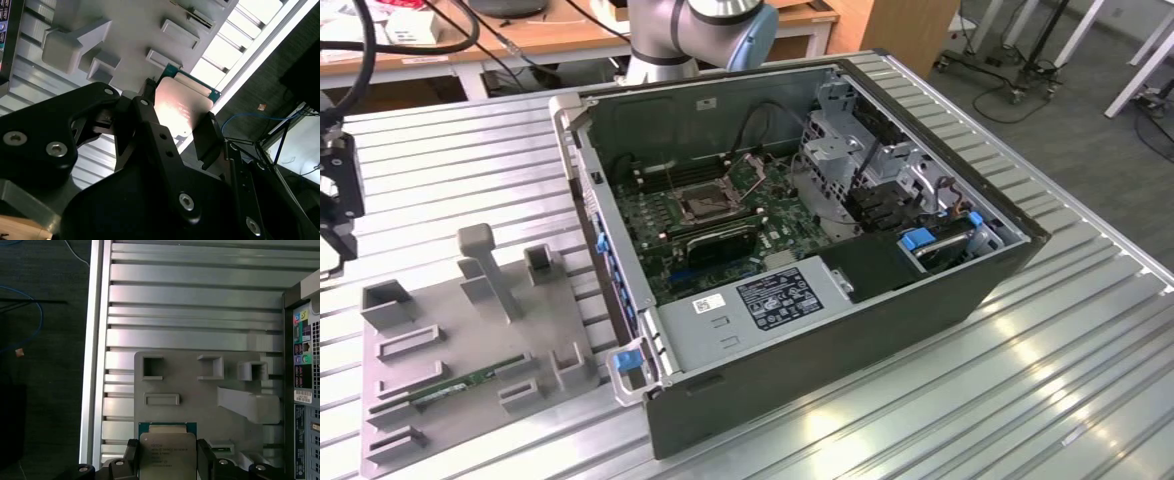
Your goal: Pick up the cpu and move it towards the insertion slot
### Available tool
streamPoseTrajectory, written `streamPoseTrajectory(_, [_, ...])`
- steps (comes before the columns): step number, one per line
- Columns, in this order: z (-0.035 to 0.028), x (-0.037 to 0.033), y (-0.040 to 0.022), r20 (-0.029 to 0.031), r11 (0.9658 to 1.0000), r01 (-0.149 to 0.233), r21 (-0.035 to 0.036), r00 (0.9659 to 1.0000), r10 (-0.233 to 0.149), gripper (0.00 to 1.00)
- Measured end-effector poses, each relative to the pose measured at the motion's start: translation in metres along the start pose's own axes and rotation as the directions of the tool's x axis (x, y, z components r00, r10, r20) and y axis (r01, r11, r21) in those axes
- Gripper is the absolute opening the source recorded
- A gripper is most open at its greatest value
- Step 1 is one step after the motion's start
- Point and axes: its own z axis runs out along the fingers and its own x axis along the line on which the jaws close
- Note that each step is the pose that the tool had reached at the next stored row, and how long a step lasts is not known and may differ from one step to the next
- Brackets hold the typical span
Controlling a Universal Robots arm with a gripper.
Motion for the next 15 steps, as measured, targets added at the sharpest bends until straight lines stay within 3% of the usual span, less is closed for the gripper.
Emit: streamPoseTrajectory(15, [-0.0254,0.0000,0.0016,0.0000,1.0000,0.000,-0.0022,1.0000,0.000,0.55])
